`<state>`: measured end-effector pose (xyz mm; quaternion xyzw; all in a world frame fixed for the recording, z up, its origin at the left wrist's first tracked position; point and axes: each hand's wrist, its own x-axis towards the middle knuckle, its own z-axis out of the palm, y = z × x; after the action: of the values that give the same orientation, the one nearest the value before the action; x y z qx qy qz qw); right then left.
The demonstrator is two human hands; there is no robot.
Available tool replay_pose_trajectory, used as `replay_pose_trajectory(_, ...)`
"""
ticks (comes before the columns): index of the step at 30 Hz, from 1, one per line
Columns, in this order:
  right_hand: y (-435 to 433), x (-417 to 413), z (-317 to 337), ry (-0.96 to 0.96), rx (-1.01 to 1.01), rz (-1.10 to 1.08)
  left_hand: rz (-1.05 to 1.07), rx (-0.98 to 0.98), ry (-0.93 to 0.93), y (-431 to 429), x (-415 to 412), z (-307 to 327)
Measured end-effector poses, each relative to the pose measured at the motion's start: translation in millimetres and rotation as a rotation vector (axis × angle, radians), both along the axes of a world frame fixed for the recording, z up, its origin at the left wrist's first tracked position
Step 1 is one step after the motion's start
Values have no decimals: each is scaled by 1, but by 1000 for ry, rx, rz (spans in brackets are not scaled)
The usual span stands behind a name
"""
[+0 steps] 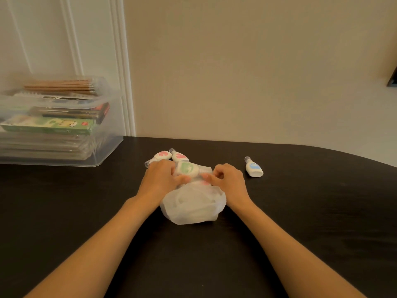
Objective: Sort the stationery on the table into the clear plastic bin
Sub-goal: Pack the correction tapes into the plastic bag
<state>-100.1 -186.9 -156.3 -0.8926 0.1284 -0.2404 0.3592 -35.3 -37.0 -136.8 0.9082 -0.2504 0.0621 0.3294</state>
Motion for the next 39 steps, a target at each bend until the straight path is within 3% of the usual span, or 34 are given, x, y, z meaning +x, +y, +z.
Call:
replay_pose_trajectory(5,4,-3,2,-48,-64,9,-65,254,-268,3,-4,-2)
replay_pose_trajectory(8,6,-5,2,-61,-96,-1,-122,297,-347,6,-5,-2)
replay_pose_trajectory(13,7,-4,2,-57,-69,17,-82,40,-327,3,5,-5)
replay_pose_trajectory(18,6,-6,3,-76,-8,73,-201,147,-12,-12,20,-4)
replay_pose_trajectory(24,1,-3,3,-22,158,43,-145,-7,177,-7,23,2)
replay_pose_trajectory(29,-2,0,2,41,278,63,-118,-95,119,-10,19,-1)
replay_pose_trajectory(34,-3,1,0,20,294,9,153,-110,94,-10,15,-9)
replay_pose_trajectory(39,-1,3,0,75,206,26,104,-18,42,-5,12,-13)
